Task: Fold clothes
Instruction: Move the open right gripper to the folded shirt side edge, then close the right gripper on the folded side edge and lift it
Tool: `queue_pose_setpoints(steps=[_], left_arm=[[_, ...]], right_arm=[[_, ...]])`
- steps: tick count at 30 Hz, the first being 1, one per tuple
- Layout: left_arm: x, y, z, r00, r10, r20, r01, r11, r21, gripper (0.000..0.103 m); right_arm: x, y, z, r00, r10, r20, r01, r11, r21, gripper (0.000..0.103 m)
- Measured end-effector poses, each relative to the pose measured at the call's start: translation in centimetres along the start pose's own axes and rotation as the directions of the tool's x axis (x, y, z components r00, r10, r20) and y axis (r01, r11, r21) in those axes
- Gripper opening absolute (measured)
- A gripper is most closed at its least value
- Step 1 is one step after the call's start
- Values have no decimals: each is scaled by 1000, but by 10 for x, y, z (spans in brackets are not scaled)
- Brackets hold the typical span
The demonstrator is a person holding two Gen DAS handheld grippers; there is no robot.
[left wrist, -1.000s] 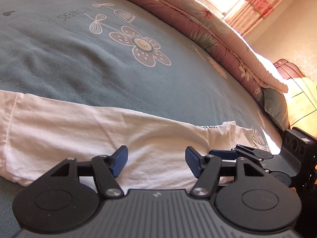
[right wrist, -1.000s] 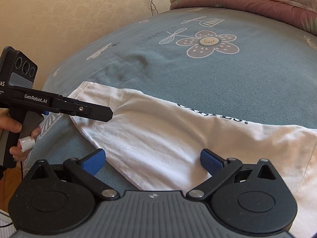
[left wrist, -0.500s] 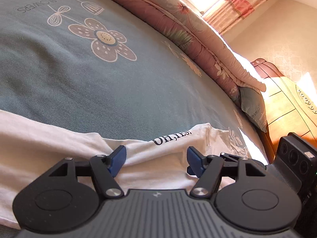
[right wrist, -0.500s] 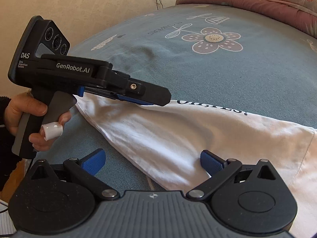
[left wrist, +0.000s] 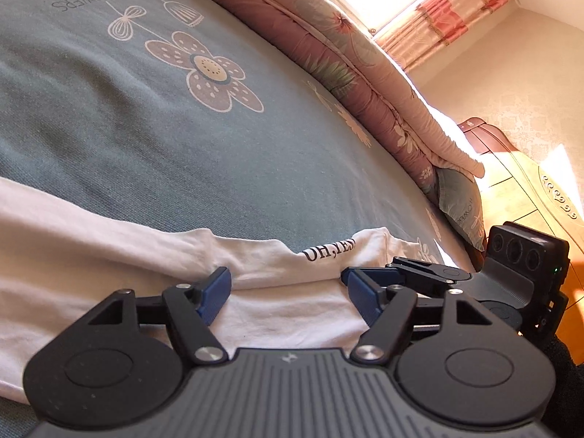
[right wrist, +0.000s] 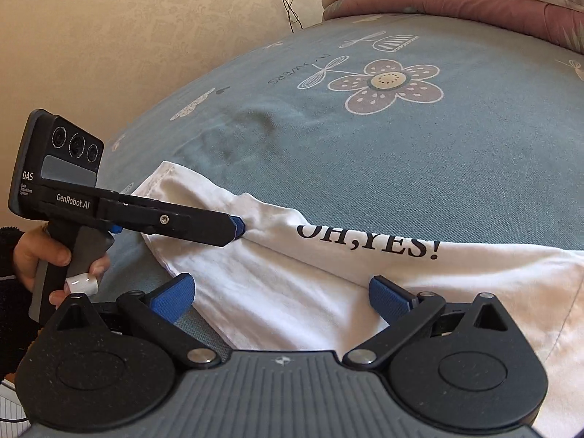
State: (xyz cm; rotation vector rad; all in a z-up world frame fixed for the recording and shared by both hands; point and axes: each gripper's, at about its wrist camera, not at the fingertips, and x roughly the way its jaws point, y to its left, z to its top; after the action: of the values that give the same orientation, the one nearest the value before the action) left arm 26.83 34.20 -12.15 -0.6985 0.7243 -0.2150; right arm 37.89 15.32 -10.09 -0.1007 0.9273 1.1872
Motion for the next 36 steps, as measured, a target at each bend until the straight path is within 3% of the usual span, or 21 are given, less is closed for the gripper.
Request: queue_pose_setpoints(steps=[5,7,9,10,13,20,29,33,36], left_arm=[[2,-8,-4,1000,26,4,-27,998,59,72],[2,-11,-6,999,41,6,-41,996,82,72],[3,-14,-6,999,53,4,-53,994,100,72],[3,-15,-6,998,56,3,-56,993,107,72],[3,-13,-7,999,47,6,-47,993,109,72],[2,-11,-10,999,35,16,-37,992,121,72],[2,-13,-11,999,38,27,-41,989,145,72],[1,-21,-9,997,65,28,-69,986,151,68],[-10,-36,9,995,42,94,-60,979,196,68]], right_arm=[[-24,-15,23,993,-31,114,26,999,47,92],[-23,-25,36,985,-124,117,118,991,59,75],[-20,-36,47,969,-227,98,224,974,43,62],[-19,-41,48,967,-241,82,239,970,33,60],[-16,-56,50,959,-282,35,283,959,-3,59],[-12,-45,16,931,-364,-8,350,902,-251,59],[-14,-45,4,935,-355,17,345,893,-288,63],[-14,-26,2,933,-359,4,335,866,-370,20],[-11,-19,-2,922,-386,10,358,843,-402,16]])
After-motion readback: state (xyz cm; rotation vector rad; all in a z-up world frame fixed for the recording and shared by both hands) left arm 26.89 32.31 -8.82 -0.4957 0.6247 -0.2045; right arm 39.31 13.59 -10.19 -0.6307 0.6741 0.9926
